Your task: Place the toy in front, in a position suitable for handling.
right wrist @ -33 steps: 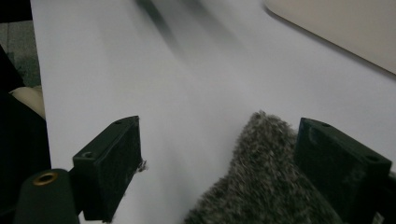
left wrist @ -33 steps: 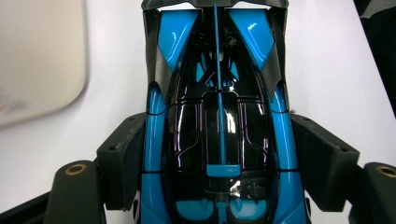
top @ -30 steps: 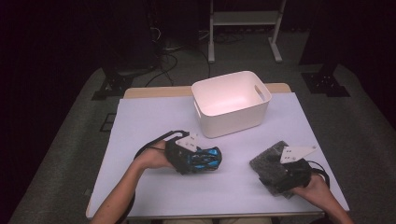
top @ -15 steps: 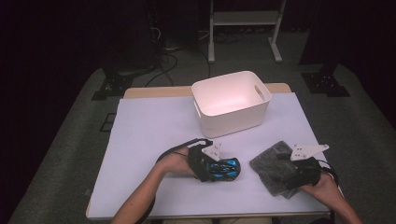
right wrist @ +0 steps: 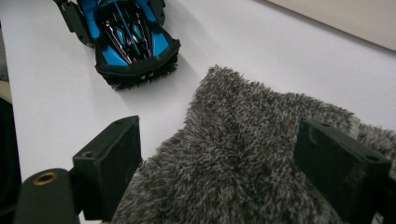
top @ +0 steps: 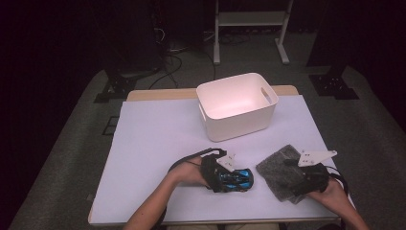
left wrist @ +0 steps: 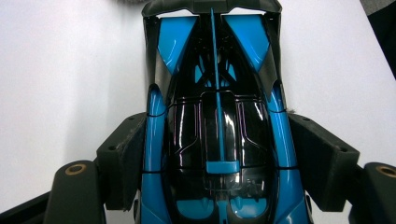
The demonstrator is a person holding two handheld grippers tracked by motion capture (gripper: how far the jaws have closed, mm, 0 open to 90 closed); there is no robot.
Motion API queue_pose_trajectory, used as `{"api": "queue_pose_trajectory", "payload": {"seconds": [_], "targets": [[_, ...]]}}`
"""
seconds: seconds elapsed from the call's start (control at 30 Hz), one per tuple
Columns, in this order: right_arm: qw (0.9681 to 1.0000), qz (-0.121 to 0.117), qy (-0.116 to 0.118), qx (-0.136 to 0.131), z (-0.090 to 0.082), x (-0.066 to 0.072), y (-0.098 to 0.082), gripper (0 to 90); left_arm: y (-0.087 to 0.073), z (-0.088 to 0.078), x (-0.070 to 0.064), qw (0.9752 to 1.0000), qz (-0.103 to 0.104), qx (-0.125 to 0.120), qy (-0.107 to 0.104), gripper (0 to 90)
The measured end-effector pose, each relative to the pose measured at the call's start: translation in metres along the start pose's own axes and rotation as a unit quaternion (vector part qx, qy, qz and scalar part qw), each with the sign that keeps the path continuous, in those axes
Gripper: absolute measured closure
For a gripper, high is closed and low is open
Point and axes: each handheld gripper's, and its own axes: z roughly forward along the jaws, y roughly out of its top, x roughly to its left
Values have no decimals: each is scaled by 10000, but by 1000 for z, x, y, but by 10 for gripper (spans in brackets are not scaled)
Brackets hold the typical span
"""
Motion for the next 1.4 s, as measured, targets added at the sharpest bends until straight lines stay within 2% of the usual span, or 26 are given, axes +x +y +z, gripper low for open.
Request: {"api": "queue_pose_trajectory", "payload": {"seconds": [0.1,0.17,0.4,0.47,0.53,0.63,0.73,0.9,1.03,1.13,1.23,1.4], "targets": [[10000,-24,17,50,3,0,0,138,-3,2,-1,10000,-36,61,48,259],[9999,-39,13,105,4,0,-1,138,-6,1,-2,9999,-83,-32,88,259],[9997,-102,99,195,9,0,2,140,-9,-1,-3,9997,-177,-121,144,246],[9996,-169,94,219,10,1,4,141,-11,-6,-2,9992,-281,-237,180,188],[9994,-210,118,252,12,0,7,141,-13,-12,-4,9986,-307,-340,248,170],[9993,-217,171,250,15,-1,11,141,-18,-20,-7,9982,-362,-342,318,119],[9990,-237,202,330,21,-4,17,143,-27,-27,-12,9979,-370,-347,391,118],[9979,-349,237,488,31,-7,24,146,-44,-35,-15,9959,-544,-508,518,112],[9976,-330,282,538,36,-13,24,195,-54,-34,-16,9948,-613,-617,522,112],[9971,-325,268,629,38,-16,22,241,-56,-31,-15,9949,-630,-571,548,112],[9970,-357,256,635,39,-18,22,324,-58,-29,-12,9949,-644,-528,563,112],[9956,-471,222,773,45,-18,20,411,-61,-29,-12,9945,-669,-582,549,130]]}}
